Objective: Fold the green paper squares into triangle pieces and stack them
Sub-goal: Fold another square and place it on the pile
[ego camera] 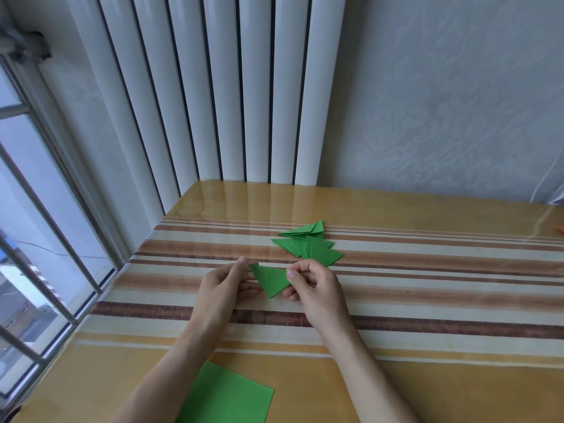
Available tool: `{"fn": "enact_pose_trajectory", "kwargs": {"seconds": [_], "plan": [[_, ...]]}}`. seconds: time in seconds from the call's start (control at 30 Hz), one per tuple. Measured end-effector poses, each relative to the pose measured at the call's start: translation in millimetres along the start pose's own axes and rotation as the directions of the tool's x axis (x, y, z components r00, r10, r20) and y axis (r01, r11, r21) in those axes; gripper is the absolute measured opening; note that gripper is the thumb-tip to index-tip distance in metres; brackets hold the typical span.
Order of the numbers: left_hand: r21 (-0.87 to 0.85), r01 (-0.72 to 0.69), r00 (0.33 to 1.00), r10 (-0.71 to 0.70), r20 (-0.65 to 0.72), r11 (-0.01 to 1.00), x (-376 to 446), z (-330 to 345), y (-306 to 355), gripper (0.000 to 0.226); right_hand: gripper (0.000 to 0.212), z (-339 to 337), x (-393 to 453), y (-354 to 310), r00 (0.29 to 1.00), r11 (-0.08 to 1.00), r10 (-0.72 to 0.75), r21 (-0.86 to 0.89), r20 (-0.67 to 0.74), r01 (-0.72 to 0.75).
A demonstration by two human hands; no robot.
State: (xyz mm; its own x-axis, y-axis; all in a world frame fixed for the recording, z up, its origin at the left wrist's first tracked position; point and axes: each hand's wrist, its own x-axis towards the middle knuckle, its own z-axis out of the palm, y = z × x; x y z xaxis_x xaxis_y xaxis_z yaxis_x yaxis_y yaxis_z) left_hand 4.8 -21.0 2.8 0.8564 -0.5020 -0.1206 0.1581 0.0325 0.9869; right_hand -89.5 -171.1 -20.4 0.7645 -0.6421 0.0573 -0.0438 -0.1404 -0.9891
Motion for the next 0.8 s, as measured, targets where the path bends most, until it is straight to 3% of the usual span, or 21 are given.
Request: {"fn": "enact_pose_trajectory", "kwargs": {"seconds": [0.2,0.37,0.57,0.8], "plan": [[0.210,-0.022,1.000,0.019,0.013,0.977,-3.3,-2.1,-2.4,0.014,0.004,2.5,-1.7,-3.2,0.994,0.990,0.039,0.133,0.103,-0.052],[0.173,-0.169,0.983,0.179,-0.044,0.970,4.4,-8.1,-4.8,0.017,0.003,5.0,-5.8,-5.9,0.963,0.998,0.055,-0.020,0.263,-0.051],[0.327,-0.260,0.958,0.201,0.203,0.908,3.8,-8.2,-8.6,0.019,0.008,3.4,-5.3,-5.1,0.982,0.998,-0.010,-0.058,0.186,0.021],[0.389,-0.275,0.954,0.200,0.224,0.879,8.9,-11.1,-10.5,0.017,0.010,2.4,-4.7,-5.5,0.982,0.996,-0.054,-0.061,0.180,0.066]]}}
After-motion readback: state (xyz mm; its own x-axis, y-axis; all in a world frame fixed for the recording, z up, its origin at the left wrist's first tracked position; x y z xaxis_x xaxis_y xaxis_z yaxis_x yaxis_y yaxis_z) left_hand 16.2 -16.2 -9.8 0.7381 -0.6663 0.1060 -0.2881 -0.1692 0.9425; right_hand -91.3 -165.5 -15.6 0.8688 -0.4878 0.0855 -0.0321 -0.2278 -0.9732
